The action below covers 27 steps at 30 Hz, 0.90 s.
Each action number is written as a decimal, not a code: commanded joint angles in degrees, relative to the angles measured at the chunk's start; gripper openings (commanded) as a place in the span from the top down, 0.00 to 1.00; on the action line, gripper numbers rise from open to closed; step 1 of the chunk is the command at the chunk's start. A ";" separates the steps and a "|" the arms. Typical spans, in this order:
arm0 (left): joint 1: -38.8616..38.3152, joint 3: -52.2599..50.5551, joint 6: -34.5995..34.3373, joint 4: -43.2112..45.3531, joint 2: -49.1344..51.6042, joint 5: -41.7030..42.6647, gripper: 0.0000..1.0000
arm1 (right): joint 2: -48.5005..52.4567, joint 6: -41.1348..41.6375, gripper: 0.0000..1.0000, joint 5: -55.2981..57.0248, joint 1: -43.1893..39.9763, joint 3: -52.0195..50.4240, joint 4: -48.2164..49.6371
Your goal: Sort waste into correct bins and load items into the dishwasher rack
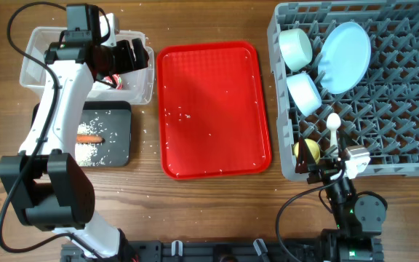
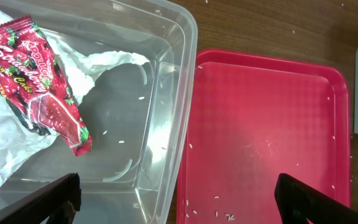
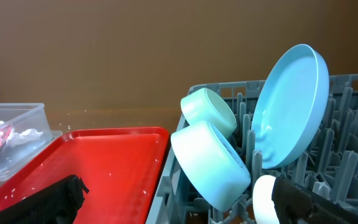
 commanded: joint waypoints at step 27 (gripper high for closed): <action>5.44 -82.49 9.33 46.73 -90.73 -0.72 0.00 | -0.31 -0.74 0.00 0.72 0.26 -0.04 0.31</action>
